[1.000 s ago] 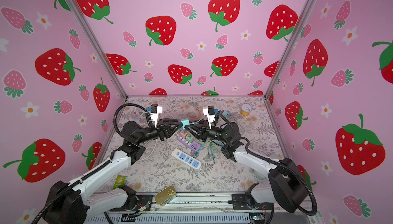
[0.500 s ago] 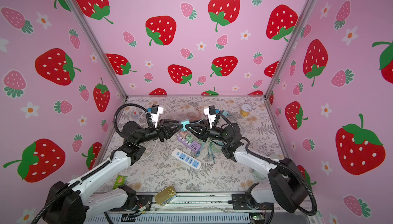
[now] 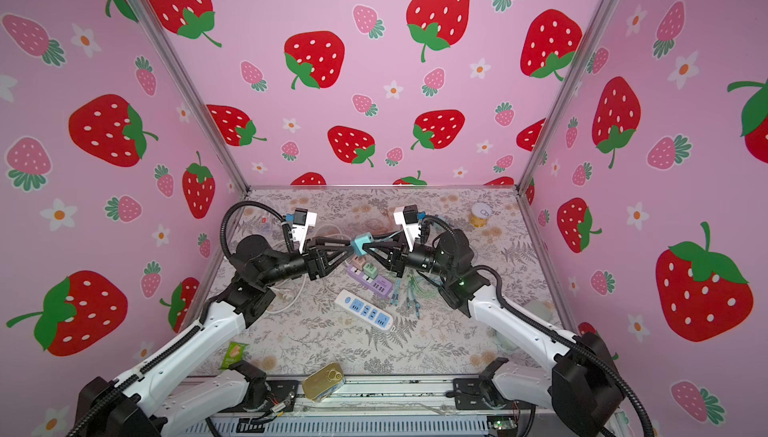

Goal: Insert the plug

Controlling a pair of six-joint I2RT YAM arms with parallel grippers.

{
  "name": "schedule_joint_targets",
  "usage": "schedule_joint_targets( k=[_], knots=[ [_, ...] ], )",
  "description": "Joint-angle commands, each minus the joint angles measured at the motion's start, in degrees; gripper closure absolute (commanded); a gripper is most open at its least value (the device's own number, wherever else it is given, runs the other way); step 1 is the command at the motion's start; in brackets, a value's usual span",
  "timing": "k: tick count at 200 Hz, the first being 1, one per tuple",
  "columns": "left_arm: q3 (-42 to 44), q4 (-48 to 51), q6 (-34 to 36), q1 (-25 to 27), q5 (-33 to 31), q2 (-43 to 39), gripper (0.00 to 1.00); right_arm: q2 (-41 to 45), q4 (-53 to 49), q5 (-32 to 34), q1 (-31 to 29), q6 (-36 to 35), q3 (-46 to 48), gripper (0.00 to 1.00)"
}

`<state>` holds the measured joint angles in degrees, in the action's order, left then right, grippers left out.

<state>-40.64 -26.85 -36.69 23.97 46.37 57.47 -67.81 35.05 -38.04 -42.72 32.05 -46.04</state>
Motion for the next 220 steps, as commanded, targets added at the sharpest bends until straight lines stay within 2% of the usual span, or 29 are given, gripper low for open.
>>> schedule_joint_targets(
  k=[1,22,49,99,177,220],
  knots=[
    [-1.24,4.86,2.54,-1.43,-0.62,-2.63,0.46,2.38,-12.51,4.07,0.27,-8.92,-3.63,0.87],
    [-0.76,9.48,3.81,-2.58,-2.02,-4.29,0.46,2.52,-21.43,7.31,0.31,-13.01,-7.3,0.88],
    [-0.7,20.24,6.85,-3.31,-8.1,-5.96,0.46,2.67,-29.5,10.27,0.2,-17.08,-11.3,0.88],
    [3.06,27.96,6.53,-4.32,-16.05,-5.69,0.46,3.49,-40.54,14.21,-0.67,-22.26,-15.9,0.88],
    [7.34,31.63,6.53,-4.28,-20.93,-0.66,0.48,4.01,-50.31,19.72,-4.93,-26.0,-16.13,0.89],
    [9.11,33.13,6.28,-4.28,-24.22,2.76,0.51,2.32,-50.22,19.42,-7.02,-28.0,-13.64,0.89]
  ],
)
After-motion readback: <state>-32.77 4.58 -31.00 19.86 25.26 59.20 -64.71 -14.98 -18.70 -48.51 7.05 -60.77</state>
